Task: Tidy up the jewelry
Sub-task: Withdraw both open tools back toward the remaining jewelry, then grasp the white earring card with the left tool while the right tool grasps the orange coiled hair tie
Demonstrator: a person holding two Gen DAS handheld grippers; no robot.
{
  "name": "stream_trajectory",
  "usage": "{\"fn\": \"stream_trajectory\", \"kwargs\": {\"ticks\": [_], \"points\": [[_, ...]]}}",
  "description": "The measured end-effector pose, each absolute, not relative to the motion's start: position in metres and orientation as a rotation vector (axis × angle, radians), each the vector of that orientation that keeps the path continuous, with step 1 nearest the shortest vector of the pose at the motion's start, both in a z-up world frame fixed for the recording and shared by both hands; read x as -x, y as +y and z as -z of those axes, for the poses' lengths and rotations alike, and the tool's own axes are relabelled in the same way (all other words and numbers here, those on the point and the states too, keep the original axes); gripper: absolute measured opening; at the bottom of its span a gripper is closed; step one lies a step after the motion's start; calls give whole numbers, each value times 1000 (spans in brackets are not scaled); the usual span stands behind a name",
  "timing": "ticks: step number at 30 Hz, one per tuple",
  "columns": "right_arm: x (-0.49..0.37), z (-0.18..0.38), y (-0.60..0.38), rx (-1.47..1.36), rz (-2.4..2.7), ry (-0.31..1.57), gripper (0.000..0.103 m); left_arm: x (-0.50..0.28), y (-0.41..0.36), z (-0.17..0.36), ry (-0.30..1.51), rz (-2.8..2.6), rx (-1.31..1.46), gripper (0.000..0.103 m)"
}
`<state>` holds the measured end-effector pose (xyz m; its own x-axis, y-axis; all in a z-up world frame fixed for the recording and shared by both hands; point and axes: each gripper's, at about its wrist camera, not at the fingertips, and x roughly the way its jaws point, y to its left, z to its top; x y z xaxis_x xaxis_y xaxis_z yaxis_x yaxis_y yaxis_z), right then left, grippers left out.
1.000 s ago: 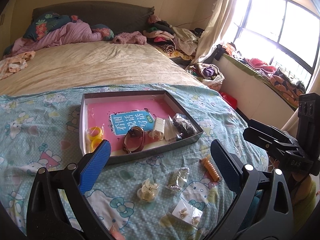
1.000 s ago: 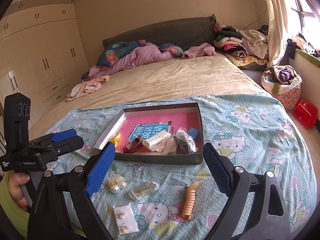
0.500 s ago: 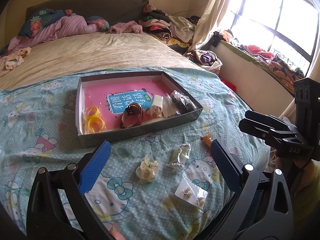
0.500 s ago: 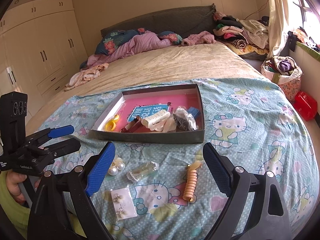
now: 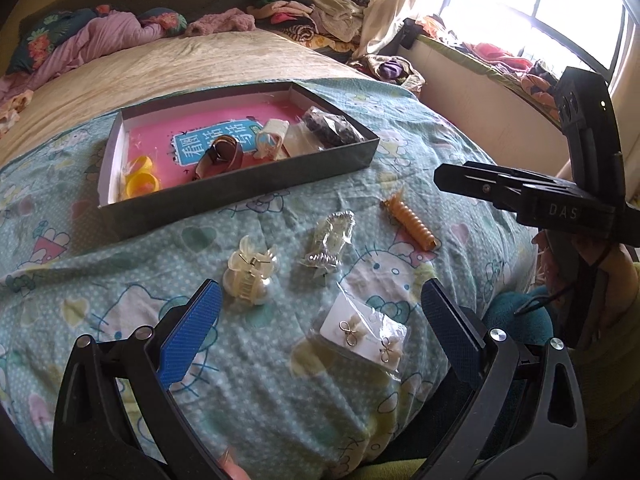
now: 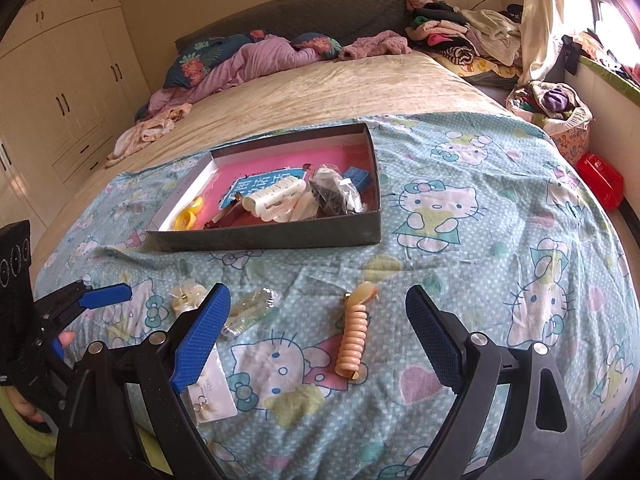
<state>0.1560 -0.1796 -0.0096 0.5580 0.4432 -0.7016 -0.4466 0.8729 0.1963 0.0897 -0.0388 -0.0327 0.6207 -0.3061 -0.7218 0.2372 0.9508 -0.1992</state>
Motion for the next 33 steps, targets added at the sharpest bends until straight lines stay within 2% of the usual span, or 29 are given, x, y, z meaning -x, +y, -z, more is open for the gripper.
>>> {"fn": "stream_trajectory", "kwargs": {"ticks": [23,26,31,33], "points": [[-170,53,-166,62,-505,972,88,-90,-78,78,935,459,-59,93],[-177,66,-164,70,-489,1014,75,-92,-80,81,936,464,-69,93],[-184,76,-167,46,-476,1051,65,-96,-86,87,928,463,-102,93],[-187,78,-170,39,-468,1059,56,-97,-88,89,925,463,-110,93]]}}
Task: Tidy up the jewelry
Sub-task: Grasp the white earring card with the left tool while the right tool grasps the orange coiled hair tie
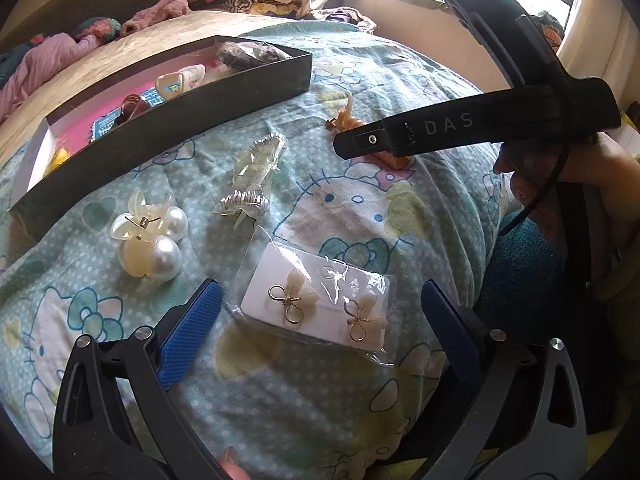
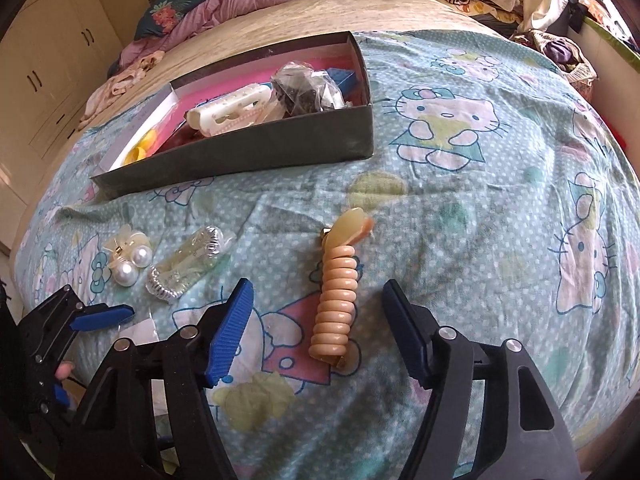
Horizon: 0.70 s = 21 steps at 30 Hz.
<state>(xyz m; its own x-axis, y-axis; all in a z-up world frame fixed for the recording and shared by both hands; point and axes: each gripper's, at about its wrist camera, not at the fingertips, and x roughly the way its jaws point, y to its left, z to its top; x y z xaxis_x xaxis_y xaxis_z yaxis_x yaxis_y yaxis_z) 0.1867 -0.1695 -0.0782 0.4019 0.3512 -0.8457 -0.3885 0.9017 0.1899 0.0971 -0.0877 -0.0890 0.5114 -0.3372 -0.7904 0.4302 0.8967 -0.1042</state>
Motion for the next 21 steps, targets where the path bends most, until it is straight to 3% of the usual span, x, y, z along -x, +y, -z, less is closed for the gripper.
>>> {"fn": "stream_trajectory", "kwargs": {"ticks": [5,8,10,13,16,21], "points": [[-193,83,-171,45,-462,1080,39,-99,-90,91,916,460,-119,93],[-191,83,-167,58,-493,1078,19,-100,-90,91,910,459,-112,93],[-188,81,-162,73,-513,1064,17,-100,-91,91,910,455,-113,91],[-182,76,-160,77,-547,1037,17,-98,-90,90,906,442,-122,72],[-178,69,-161,68,-580,1010,17,-96,-88,88,906,450,-121,66],[-171,60,-162,55,-610,986,17,-89,-84,79,884,457,-134,64]]}}
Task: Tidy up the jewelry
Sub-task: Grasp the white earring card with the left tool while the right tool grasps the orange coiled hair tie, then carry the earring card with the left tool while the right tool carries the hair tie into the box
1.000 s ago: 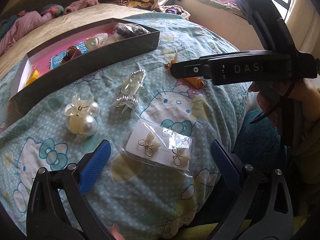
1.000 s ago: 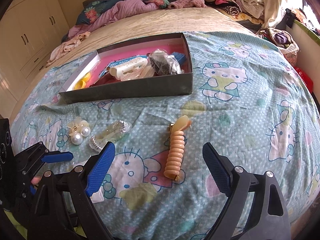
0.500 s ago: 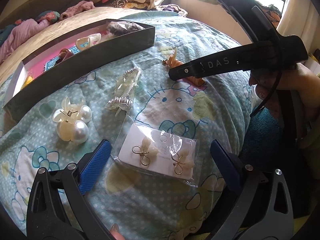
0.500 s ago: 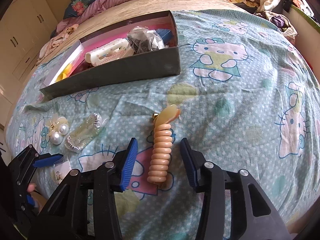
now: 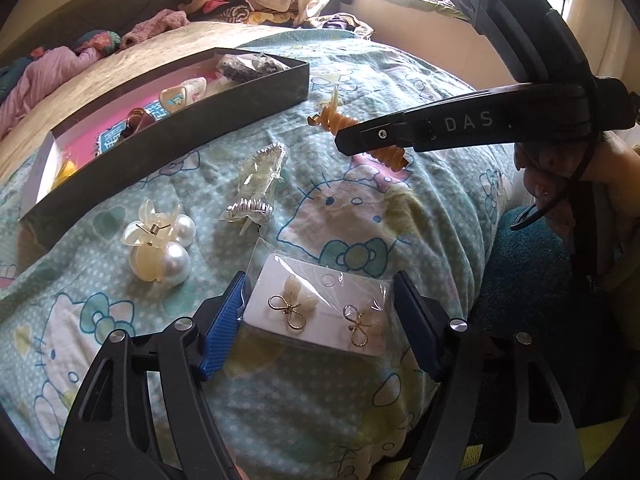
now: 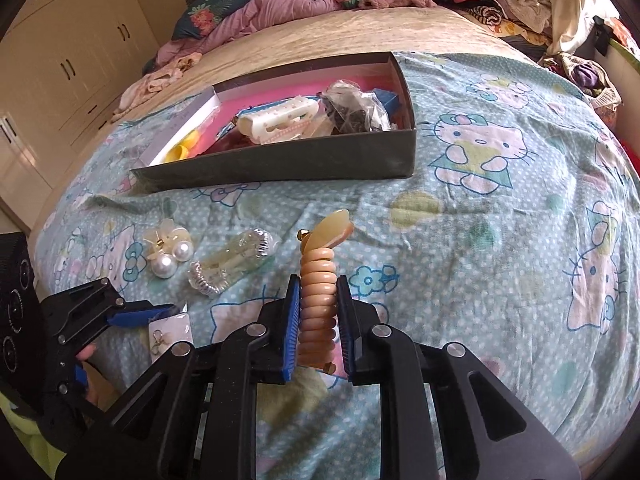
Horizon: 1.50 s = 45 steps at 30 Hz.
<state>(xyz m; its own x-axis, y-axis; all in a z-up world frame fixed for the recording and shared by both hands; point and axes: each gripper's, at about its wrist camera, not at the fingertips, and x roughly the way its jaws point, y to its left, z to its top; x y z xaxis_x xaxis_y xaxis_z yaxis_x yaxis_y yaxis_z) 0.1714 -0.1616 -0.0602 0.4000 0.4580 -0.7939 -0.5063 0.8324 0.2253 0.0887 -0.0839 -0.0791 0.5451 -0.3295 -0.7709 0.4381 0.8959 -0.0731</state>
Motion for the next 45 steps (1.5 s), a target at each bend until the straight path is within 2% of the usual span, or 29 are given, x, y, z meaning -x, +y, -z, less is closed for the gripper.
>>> {"fn": "stream_trajectory", "kwargs": {"ticks": [13,31,45], "points": [[-151,27,-141,67,-710,905,17,-84,-38,30,787,346,-55,64],[-137,-5,-112,67,-785,811,17,-86,14,2,713,221,22,64],[-164,-31,-100,73,-749,729,17,-126,50,-12,662,150,114,64]]}}
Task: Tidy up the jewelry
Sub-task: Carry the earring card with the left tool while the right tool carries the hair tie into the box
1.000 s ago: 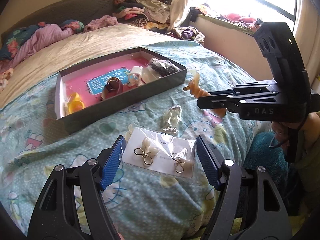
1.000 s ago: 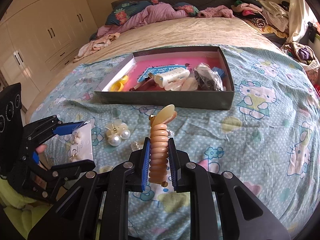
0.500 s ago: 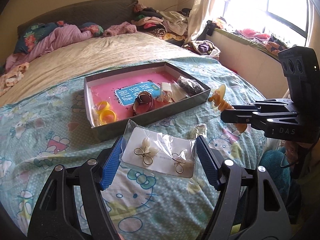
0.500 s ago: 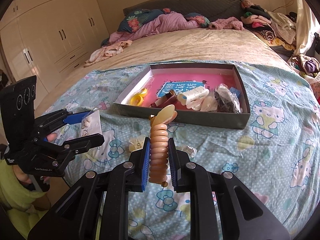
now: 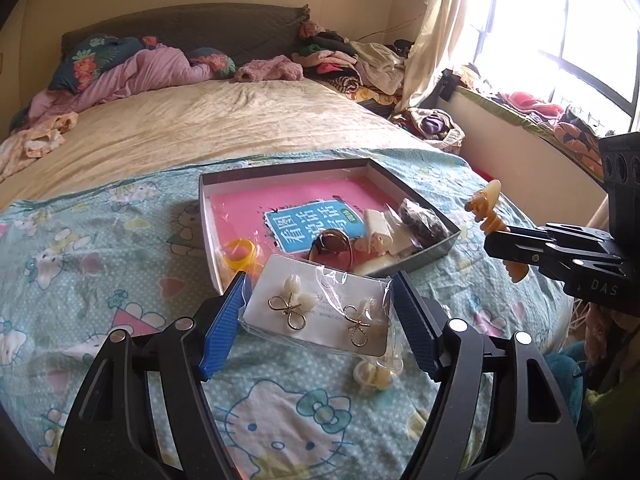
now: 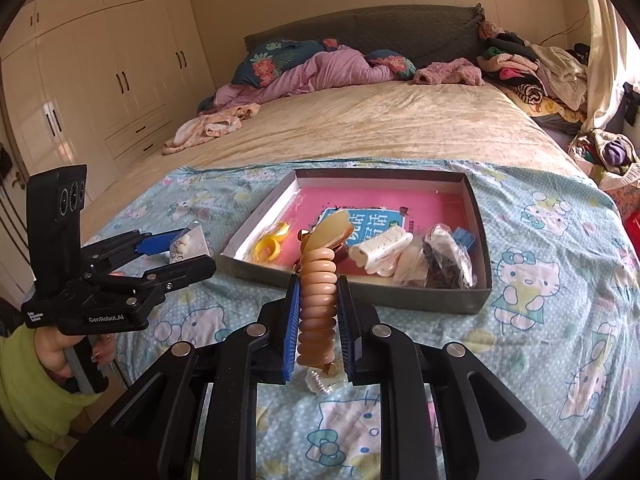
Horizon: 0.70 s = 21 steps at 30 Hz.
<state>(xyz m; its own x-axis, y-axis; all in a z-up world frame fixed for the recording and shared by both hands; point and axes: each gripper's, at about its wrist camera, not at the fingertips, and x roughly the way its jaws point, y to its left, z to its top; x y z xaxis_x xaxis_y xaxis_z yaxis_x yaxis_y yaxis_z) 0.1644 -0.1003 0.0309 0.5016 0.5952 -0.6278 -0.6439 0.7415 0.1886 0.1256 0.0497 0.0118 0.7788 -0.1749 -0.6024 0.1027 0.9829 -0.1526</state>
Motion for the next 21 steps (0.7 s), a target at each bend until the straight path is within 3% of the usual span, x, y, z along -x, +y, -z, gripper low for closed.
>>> {"fn": "stream_trajectory", "kwargs": {"ticks": [21], "points": [[-243,-23,-96,-19,-679,725,17,-200,47,3,695,99,116,64]]}}
